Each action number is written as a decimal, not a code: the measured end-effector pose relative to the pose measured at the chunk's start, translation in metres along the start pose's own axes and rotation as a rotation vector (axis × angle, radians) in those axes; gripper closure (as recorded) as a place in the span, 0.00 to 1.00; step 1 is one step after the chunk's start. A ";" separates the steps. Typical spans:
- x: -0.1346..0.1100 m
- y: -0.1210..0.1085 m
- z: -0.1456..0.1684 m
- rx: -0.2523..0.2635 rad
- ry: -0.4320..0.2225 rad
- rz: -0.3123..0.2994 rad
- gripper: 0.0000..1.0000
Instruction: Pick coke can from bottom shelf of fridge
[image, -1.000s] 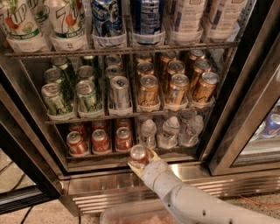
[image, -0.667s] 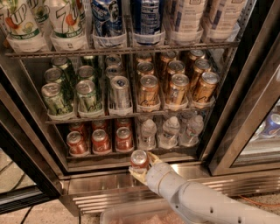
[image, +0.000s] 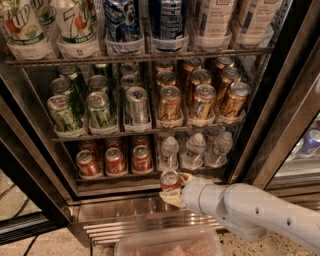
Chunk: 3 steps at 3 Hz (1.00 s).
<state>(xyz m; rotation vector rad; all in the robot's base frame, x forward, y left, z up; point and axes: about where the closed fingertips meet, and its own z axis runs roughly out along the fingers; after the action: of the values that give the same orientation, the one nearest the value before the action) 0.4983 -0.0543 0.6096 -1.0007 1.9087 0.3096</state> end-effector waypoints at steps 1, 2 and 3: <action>0.007 -0.004 -0.009 -0.104 0.032 -0.010 1.00; 0.008 0.011 -0.014 -0.242 0.042 -0.016 1.00; 0.006 0.032 -0.017 -0.365 0.040 -0.022 1.00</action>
Offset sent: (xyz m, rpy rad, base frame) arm -0.0491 0.0034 0.0027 0.0638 0.2530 0.3763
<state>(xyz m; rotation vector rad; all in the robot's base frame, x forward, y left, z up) 0.4630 -0.0470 0.6076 -1.2721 1.9152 0.6462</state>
